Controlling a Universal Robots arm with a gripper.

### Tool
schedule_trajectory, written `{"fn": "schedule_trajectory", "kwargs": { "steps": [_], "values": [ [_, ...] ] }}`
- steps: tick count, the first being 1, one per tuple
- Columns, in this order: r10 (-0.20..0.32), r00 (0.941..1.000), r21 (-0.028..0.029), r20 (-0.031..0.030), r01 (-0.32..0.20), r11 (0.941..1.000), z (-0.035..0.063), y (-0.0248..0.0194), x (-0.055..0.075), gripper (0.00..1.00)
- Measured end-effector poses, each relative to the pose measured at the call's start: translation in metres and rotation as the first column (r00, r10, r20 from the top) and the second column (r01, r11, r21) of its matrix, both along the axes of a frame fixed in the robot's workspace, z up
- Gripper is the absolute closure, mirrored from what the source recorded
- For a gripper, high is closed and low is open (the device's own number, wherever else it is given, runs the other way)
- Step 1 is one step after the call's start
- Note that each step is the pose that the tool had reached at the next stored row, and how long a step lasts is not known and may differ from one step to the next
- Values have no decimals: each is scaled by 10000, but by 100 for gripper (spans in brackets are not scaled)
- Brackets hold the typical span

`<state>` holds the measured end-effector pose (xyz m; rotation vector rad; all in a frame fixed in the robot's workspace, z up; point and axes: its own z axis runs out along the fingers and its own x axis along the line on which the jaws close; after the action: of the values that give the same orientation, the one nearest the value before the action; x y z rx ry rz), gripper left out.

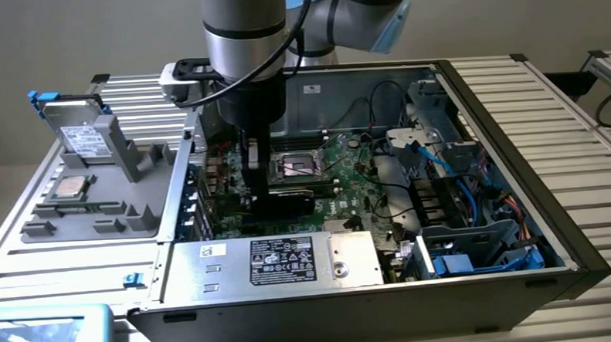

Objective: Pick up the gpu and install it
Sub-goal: 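Insert the gpu into the slot, then press down on the gpu until it lock into place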

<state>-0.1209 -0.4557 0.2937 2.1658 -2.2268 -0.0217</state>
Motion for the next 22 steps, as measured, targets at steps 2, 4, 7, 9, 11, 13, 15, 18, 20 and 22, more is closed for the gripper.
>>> {"fn": "schedule_trajectory", "kwargs": {
  "steps": [2, 4, 7, 9, 11, 13, 15, 18, 20, 22],
  "values": [
    [0, 10000, 2, 4, 0, 10000, -1, 0, 0, 56],
    [-1, 10000, 3, 3, 1, 10000, -1, 0, 0, 56],
    [0, 10000, 2, 3, 0, 10000, 0, 0, 0, 56],
    [-1, 10000, 2, 2, 1, 10000, 0, 0, 0, 56],
    [-1, 10000, 1, 3, 1, 10000, 0, 0, 0, 56],
    [0, 10000, 2, 2, 0, 10000, 0, 0, 0, 58],
    [0, 10000, 1, 2, 0, 10000, 0, 0, 0, 65],
    [0, 10000, 2, 2, 0, 10000, 0, 0, 0, 77],
    [-1, 10000, 1, 3, 1, 10000, -1, 1, 0, 88],
    [-14, 10000, 2, 86, 14, 10000, -12, 2, -19, 88]
  ]
}}
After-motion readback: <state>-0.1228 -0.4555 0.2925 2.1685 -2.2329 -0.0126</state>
